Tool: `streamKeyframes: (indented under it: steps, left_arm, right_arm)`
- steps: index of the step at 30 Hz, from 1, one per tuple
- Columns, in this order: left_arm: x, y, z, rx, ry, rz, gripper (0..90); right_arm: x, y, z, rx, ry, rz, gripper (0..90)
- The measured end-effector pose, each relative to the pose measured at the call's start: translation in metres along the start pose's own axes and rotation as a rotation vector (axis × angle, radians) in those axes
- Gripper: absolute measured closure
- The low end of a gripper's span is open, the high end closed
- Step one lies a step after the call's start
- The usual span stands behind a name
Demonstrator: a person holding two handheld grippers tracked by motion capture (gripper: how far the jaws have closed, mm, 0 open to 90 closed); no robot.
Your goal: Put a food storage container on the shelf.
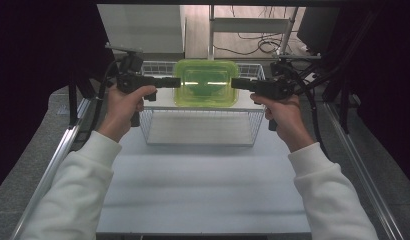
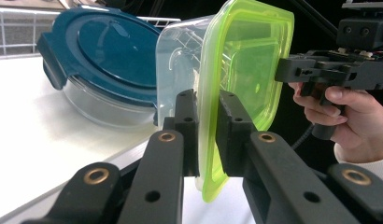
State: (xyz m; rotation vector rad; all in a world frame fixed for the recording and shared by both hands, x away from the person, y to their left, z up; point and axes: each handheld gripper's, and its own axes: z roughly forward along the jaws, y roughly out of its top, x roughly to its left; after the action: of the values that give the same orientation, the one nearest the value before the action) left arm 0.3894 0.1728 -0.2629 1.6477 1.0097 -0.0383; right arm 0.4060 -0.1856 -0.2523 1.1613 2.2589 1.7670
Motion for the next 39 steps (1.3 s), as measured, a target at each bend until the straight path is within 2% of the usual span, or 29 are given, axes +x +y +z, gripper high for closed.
streamKeyframes:
  steps: [21, 39]
  left_arm:
    - [0.018, 0.036, 0.008, 0.027, 0.018, -0.031, 80.4]
    - [0.045, 0.052, 0.027, 0.046, 0.024, -0.127, 80.4]
  right_arm:
    - [-0.016, 0.03, 0.017, 0.019, -0.012, 0.061, 79.0]
    - [-0.039, 0.051, 0.037, 0.067, -0.047, 0.147, 78.9]
